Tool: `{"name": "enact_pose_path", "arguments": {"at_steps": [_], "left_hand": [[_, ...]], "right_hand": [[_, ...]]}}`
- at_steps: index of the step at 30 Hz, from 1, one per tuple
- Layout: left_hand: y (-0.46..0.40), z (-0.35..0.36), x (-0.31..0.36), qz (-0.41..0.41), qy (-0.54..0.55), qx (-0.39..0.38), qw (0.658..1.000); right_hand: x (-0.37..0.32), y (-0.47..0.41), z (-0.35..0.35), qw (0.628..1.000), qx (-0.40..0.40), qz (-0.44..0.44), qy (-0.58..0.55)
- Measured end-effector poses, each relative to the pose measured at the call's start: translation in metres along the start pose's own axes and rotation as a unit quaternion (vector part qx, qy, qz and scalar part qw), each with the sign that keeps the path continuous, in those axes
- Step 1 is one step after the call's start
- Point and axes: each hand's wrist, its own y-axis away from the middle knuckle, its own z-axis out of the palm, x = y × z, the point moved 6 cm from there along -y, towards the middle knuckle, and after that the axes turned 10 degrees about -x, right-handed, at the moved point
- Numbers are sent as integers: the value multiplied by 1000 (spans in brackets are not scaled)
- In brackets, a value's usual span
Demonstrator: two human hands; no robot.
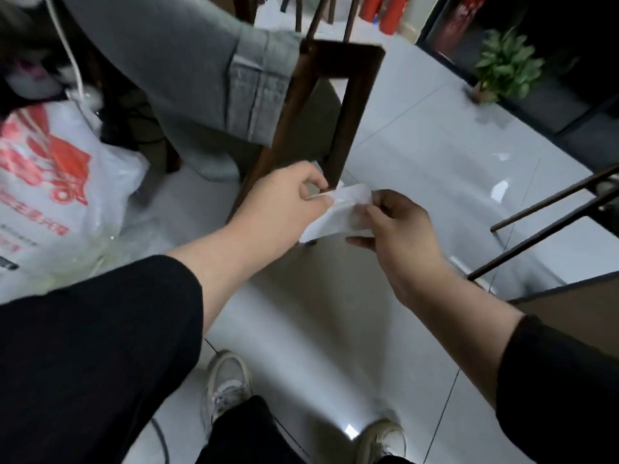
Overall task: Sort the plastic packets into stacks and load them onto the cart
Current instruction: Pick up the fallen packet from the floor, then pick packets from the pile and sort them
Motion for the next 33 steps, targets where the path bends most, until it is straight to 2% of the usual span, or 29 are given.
{"name": "enact_pose_path", "arguments": {"at_steps": [5, 9, 12, 15, 18, 21, 26, 29, 33], "left_hand": [[39, -53, 51, 0, 35, 63, 997], [68, -74, 113, 20, 85, 69, 994], [89, -81, 185, 79, 72, 81, 991], [109, -68, 271, 163, 51, 75, 982], [116, -32, 350, 213, 31, 46, 976], [110, 20, 412, 254, 16, 1, 967], [82, 111, 476, 317, -44, -4, 948], [39, 168, 495, 357, -75, 7, 931], [-48, 233, 520, 375, -119, -36, 919]], "right_hand": [[-80, 36, 3, 996, 0, -54, -73], [-147, 76, -12, 990, 8, -98, -104], [-199, 118, -41, 986, 16, -144, -80], [-245, 166, -92, 977, 67, -196, -48], [-270, 207, -167, 962, 152, -225, 24], [-275, 240, -248, 951, 208, -218, 71], [-262, 274, -368, 915, 305, -220, 142], [-241, 266, -438, 895, 347, -195, 200], [-234, 215, -515, 888, 350, -150, 259]]}}
